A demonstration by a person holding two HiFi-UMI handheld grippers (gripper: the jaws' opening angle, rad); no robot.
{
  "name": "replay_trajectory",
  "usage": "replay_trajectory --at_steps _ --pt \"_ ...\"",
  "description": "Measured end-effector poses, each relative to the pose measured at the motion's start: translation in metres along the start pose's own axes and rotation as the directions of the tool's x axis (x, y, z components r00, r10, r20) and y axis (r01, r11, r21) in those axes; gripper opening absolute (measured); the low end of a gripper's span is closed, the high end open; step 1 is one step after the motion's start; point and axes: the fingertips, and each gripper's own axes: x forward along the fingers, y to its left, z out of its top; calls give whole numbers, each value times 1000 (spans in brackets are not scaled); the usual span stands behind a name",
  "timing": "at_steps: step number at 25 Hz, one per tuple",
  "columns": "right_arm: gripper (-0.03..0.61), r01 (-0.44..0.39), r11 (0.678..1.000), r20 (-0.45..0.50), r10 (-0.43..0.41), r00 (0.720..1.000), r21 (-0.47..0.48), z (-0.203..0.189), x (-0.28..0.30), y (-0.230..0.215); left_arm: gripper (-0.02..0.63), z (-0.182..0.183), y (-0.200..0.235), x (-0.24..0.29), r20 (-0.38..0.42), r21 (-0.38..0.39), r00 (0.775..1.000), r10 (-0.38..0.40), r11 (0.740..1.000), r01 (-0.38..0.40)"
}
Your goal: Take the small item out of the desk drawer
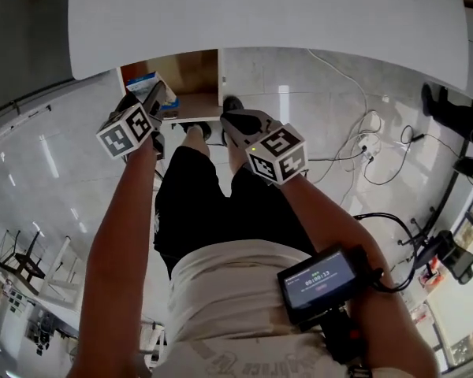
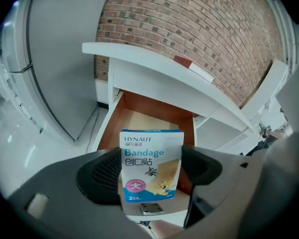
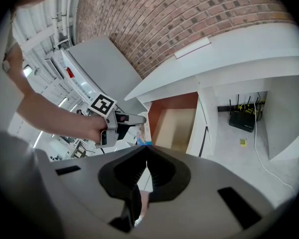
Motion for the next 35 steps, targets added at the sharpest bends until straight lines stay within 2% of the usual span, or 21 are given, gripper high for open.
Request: replay_trajectory --at_steps 24,35 --pt "6 -26 998 -17 25 1000 -63 44 -23 11 376 11 -44 -68 101 -74 992 -78 994 86" --pt "6 -28 996 -20 27 999 -86 49 -38 17 377 11 -66 -97 110 -42 988 -106 993 111"
